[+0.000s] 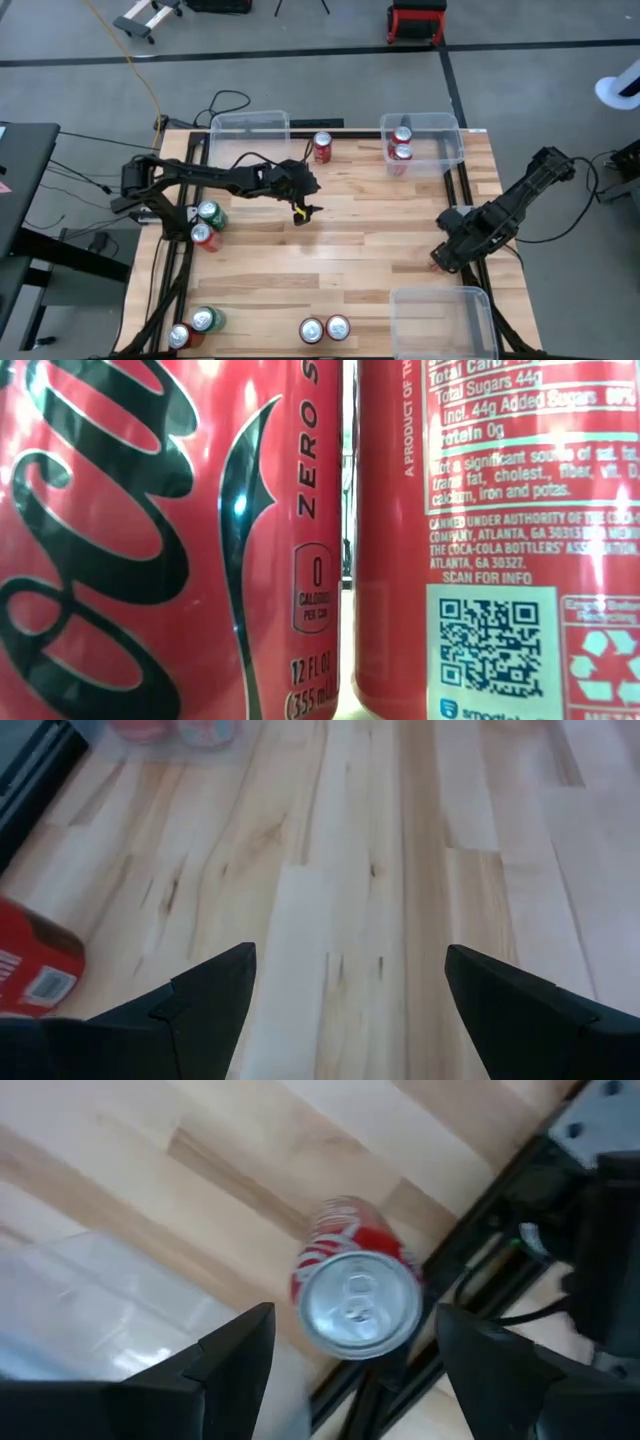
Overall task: Sort soda cans
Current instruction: Put the middle right red-white soda can into the bottom transparent bin
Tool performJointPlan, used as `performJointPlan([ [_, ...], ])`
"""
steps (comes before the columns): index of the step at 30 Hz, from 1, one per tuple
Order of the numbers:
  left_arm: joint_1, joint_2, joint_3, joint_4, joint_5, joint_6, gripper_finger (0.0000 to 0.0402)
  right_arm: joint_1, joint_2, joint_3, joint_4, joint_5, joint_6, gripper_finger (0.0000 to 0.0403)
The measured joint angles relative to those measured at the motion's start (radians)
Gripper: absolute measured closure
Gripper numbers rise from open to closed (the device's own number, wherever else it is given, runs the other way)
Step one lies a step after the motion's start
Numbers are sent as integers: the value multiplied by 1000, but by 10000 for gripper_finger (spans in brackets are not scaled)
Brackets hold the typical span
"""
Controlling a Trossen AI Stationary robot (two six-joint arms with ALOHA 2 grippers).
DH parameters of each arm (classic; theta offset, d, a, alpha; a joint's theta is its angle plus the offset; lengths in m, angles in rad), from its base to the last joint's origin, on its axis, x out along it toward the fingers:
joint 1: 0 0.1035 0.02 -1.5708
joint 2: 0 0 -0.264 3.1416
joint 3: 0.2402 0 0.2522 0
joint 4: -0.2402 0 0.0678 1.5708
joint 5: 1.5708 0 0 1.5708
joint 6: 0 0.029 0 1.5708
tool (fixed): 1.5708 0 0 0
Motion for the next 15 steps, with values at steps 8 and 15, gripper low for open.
performJointPlan([
  [8,-19,0,0,-44,0,0,79,-2,1,-48,5,-9,-31,53],
  [15,-24,0,0,-53,0,19,79,-1,3,-118,72,-94,-23,17],
])
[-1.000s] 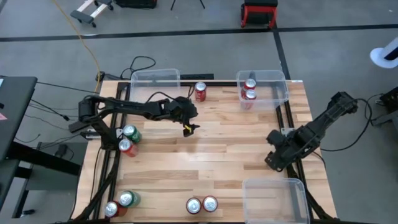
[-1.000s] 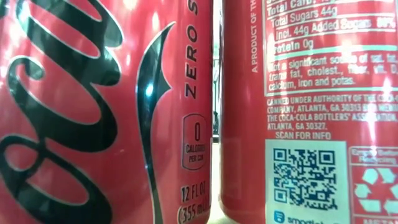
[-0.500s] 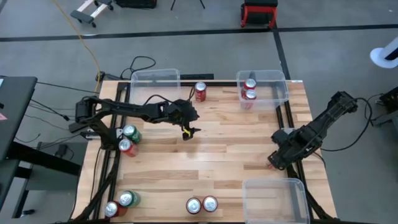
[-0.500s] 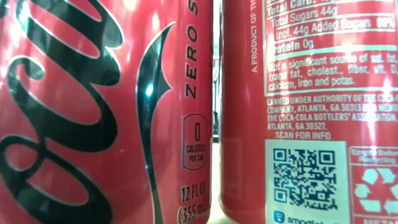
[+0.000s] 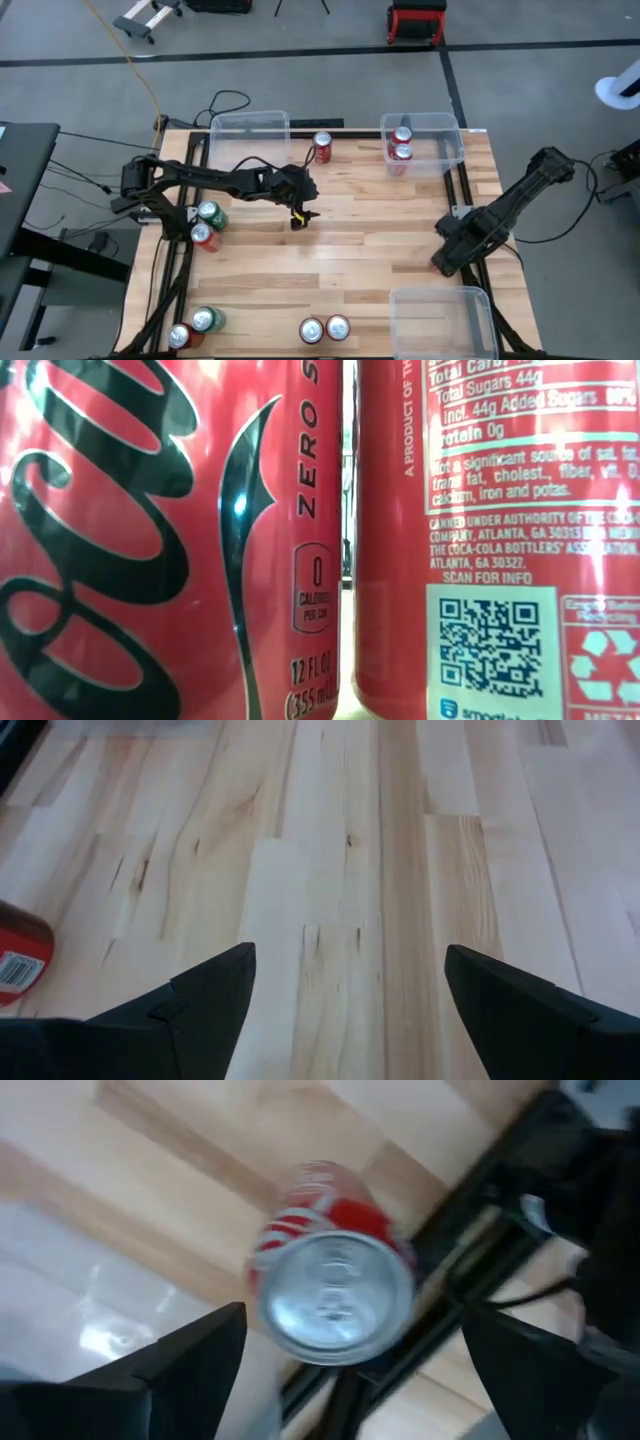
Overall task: Sort soda cans
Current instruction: Put the middle right red-white soda can into the bottom transparent bin
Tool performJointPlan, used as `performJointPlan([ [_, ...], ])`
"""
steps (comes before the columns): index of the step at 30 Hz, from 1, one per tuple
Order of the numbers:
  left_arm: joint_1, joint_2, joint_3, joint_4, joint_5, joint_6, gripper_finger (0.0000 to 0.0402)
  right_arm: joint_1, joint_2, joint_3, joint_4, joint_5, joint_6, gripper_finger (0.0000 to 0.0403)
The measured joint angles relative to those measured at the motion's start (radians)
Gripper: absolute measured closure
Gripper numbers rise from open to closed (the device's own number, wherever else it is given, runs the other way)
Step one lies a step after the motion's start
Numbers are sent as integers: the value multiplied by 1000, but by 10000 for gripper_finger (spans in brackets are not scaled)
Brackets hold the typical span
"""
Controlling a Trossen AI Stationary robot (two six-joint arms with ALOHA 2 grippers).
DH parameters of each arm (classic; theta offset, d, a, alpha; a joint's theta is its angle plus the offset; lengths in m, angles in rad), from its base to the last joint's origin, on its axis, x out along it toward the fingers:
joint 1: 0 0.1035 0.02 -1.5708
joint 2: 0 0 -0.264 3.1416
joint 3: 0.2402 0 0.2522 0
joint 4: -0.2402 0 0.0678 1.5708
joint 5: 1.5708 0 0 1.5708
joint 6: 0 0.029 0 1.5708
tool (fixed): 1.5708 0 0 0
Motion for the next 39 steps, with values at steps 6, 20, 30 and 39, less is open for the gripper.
performJointPlan([
  [6,0,0,0,3,-10,1,79,0,-9,-17,105,29,-27,27],
  [20,0,0,0,4,-15,-2,79,-3,-9,-151,259,28,-57,39],
  [30,0,0,0,19,-26,-9,79,-3,-10,-161,278,33,-107,115],
  [39,1,0,0,19,-66,-3,79,-3,-7,1,222,175,-239,116],
])
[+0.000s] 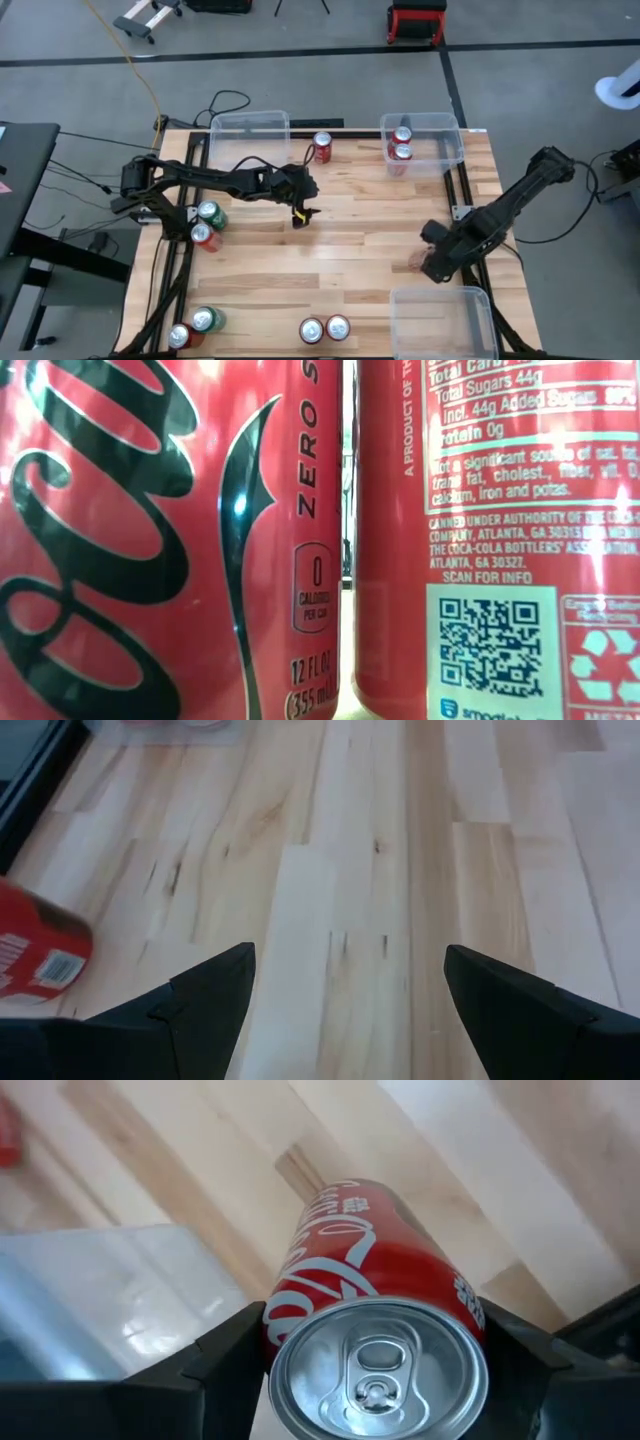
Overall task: Sort soda cans
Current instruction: Put the middle right red-white soda can into the bottom transparent bin
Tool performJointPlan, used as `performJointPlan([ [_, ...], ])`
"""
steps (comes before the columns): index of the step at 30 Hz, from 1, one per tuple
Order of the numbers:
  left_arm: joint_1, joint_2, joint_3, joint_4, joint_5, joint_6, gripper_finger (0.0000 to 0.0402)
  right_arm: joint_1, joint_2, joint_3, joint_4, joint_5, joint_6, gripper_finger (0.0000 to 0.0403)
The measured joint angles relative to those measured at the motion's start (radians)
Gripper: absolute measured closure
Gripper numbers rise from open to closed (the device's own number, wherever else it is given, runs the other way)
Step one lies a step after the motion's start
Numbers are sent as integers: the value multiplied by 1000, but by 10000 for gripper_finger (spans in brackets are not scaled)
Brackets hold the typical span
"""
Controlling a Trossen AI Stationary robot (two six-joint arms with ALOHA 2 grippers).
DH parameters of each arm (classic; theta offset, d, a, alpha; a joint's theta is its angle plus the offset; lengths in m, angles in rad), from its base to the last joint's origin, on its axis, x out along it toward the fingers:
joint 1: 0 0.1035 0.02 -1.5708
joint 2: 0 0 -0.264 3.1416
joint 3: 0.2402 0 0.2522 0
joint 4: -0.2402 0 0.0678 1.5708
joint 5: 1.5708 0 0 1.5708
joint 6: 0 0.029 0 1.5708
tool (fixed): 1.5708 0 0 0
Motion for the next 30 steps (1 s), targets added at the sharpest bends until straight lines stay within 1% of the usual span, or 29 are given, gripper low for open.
performJointPlan([
  [3,0,0,0,0,-10,-13,79,0,0,103,-60,17,-24,116],
  [6,0,0,0,-5,-10,-16,79,1,0,212,-119,1,-24,117],
  [9,0,0,0,-16,-10,-18,79,9,-1,317,-163,13,-31,117],
  [15,0,0,0,-35,-22,-38,79,37,3,480,-110,81,-101,117],
  [17,0,0,0,-45,-22,-39,79,55,13,507,-88,86,-94,117],
  [21,0,0,0,-67,-36,-51,79,133,61,514,-91,61,-7,117],
  [25,0,0,0,-70,-58,-61,79,209,139,514,-80,36,69,117],
  [30,0,0,0,-62,-62,-83,79,282,258,514,-25,33,144,117],
])
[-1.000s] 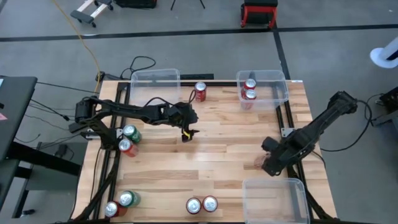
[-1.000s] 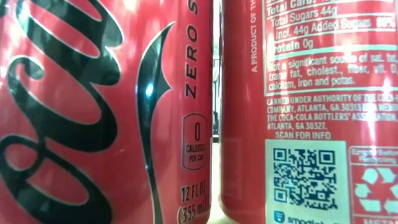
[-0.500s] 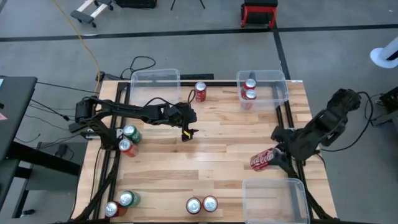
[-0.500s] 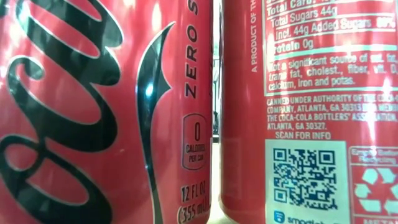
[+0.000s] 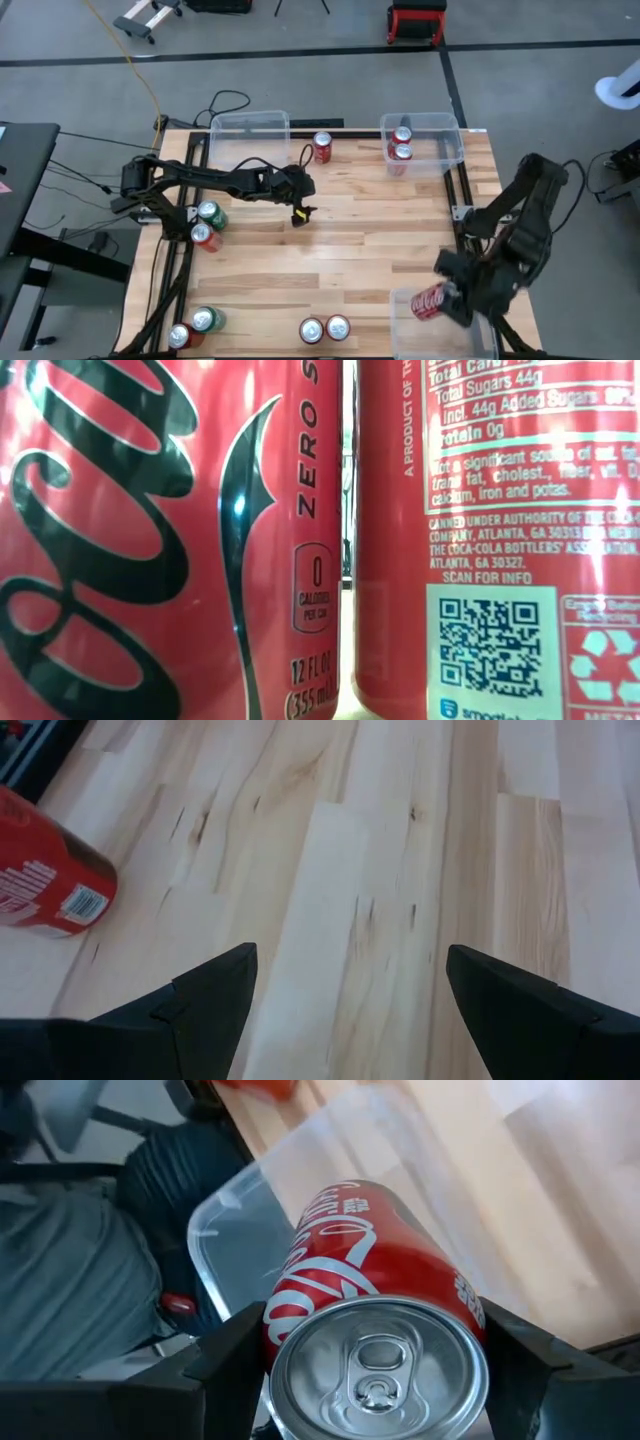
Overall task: Sort soda cans
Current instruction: Put the middle right red-white soda can into the bottom transparent bin
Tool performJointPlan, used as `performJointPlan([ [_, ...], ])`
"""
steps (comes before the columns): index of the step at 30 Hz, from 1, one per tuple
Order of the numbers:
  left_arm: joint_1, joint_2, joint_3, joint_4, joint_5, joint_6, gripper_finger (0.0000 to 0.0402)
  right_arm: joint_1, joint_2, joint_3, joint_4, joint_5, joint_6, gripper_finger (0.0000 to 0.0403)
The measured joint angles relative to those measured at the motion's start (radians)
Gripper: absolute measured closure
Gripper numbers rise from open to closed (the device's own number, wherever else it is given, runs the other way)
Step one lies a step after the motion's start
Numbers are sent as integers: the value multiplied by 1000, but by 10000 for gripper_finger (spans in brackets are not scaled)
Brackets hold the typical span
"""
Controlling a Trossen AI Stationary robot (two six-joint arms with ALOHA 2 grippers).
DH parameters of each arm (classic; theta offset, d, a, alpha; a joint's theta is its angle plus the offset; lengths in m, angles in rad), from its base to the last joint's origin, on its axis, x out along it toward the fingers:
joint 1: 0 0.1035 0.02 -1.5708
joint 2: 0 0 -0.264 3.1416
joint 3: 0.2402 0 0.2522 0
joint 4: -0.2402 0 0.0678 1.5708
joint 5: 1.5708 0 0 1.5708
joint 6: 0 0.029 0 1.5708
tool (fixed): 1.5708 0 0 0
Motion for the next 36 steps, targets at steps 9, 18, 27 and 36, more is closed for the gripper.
performJointPlan([
  [9,-51,-51,26,112,37,37,115,2,207,0,22,-48,-15,117],
  [18,-76,-123,56,56,38,67,156,-111,356,0,27,-114,-194,117],
  [27,-76,-121,56,-20,23,68,157,-171,472,1,36,-202,-369,117],
  [36,-71,-121,56,-15,21,147,157,-176,468,-6,37,-140,-356,28],
])
